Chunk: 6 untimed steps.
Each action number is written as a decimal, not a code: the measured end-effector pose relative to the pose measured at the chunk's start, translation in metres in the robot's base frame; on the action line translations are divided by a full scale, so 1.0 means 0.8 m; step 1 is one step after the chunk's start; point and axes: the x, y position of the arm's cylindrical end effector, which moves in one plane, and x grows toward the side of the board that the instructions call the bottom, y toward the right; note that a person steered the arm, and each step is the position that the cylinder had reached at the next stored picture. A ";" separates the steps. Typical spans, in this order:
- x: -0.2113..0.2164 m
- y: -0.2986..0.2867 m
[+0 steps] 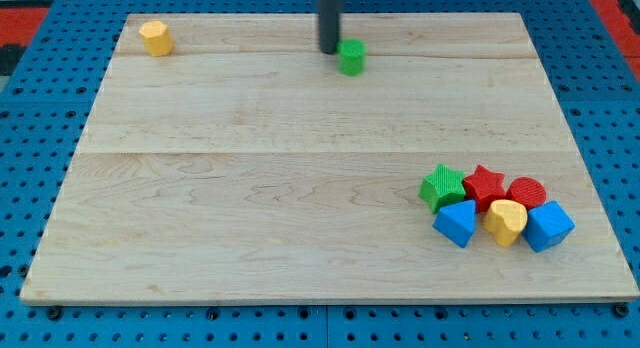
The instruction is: Slide the green circle close to the group of blocks
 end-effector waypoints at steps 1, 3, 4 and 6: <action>0.059 0.056; 0.043 0.063; 0.088 0.107; 0.152 0.166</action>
